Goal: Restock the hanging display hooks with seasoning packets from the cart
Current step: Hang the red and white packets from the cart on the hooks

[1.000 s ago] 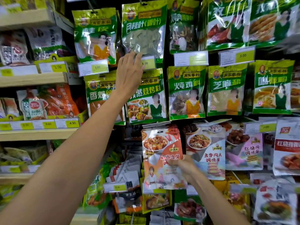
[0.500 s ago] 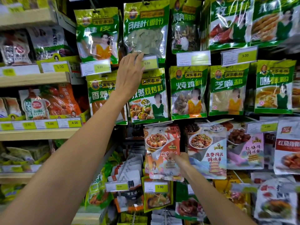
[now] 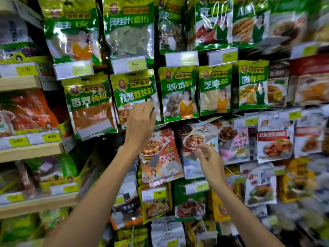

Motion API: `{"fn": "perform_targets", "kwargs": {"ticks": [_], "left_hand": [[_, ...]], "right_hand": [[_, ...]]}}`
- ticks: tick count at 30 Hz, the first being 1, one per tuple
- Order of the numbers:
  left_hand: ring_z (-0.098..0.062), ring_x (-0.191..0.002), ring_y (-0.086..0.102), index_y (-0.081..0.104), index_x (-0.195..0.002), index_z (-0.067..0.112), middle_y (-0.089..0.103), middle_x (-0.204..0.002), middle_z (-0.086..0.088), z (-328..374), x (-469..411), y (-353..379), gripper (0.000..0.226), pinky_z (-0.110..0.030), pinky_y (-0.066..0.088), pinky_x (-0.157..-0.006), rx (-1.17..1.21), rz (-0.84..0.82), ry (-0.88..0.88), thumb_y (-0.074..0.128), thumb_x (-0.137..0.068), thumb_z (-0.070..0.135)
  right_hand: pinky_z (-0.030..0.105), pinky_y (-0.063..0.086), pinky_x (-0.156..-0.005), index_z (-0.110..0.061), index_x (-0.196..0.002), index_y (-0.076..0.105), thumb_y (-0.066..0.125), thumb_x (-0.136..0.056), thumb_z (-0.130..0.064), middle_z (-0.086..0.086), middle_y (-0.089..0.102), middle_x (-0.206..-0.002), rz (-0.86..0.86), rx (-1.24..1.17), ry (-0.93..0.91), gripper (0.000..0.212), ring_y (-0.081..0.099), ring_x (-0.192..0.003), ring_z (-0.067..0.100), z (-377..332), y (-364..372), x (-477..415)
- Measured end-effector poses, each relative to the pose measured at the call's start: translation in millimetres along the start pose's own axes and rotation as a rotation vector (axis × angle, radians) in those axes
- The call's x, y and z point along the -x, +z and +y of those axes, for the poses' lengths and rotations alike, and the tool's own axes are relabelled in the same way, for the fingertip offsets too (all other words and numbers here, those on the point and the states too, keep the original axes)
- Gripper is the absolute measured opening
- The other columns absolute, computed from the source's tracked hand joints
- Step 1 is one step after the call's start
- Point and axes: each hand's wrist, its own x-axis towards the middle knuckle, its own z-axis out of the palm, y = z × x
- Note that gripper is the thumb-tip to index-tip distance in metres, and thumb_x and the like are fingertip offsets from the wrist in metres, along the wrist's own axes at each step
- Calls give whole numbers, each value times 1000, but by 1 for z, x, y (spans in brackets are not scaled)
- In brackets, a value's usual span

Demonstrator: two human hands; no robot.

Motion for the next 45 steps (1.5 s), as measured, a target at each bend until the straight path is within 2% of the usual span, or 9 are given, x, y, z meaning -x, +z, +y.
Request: {"fn": "perform_targets", "kwargs": {"ticks": [4, 6, 10, 13, 19, 26, 33, 40, 45], "left_hand": [[-21, -99, 57, 62, -111, 4, 63, -104, -9, 55, 58, 34, 27, -26, 41, -84, 399, -81, -303, 42, -101, 18], [-7, -78, 54, 63, -101, 12, 61, -86, 3, 91, 91, 52, 24, -11, 35, -69, 559, -127, -383, 40, -101, 21], [-7, -76, 58, 61, -99, 22, 64, -86, 1, 165, 158, 93, 29, -22, 44, -66, 800, -384, -622, 35, -98, 35], [-18, -93, 63, 66, -108, 9, 67, -104, -4, 226, 203, 122, 36, -26, 48, -81, 875, -542, -749, 37, -99, 29], [2, -62, 58, 67, -95, 8, 70, -83, -2, 349, 280, 162, 29, -14, 45, -58, 1021, -813, -873, 40, -100, 20], [-28, -85, 65, 67, -85, 13, 71, -85, -7, 450, 338, 199, 23, -44, 51, -83, 1011, -1186, -746, 47, -97, 10], [-24, -95, 63, 68, -105, 8, 69, -98, -4, 526, 336, 260, 18, -30, 45, -81, 986, -1404, -481, 53, -95, 9], [-17, -99, 61, 65, -114, 9, 68, -109, -3, 607, 322, 373, 23, -24, 44, -81, 1021, -1553, -152, 53, -96, 16], [-22, -100, 63, 63, -117, 11, 68, -109, -6, 667, 318, 455, 25, -30, 49, -84, 1002, -1633, 47, 50, -98, 20]], "right_hand": [[10, 46, -66, -16, -112, 63, 48, -100, -27, -1, 66, -98, 33, 52, 45, 21, 59, -83, 1, 31, -56, 24], [16, 46, -61, -19, -100, 65, 47, -99, -33, -1, 68, -87, 82, 70, 104, 24, 62, -77, 6, 51, -88, 43], [41, 48, -70, -11, -83, 67, 46, -99, -29, 12, 68, -79, 187, 129, 241, 33, 63, -75, 27, 101, -155, 95], [34, 44, -67, -7, -79, 68, 49, -99, -17, 6, 68, -74, 262, 254, 331, 30, 63, -71, 23, 139, -205, 141], [31, 49, -70, -14, -76, 69, 54, -96, -11, 3, 71, -72, 383, 267, 603, 25, 65, -70, 17, 199, -304, 232], [15, 47, -67, -40, -77, 62, 61, -92, -15, -18, 69, -71, 513, 351, 840, 29, 66, -71, 1, 241, -391, 303], [33, 55, -77, -20, -90, 71, 63, -90, -11, -2, 73, -81, 667, 324, 1034, 12, 70, -78, 14, 291, -444, 311], [6, 45, -64, -25, -91, 70, 65, -88, -13, -15, 70, -77, 824, 391, 1138, 13, 65, -75, -4, 360, -490, 281], [10, 47, -68, -21, -94, 69, 63, -90, -13, -10, 69, -82, 925, 376, 1214, 10, 65, -77, 0, 425, -525, 252]]}}
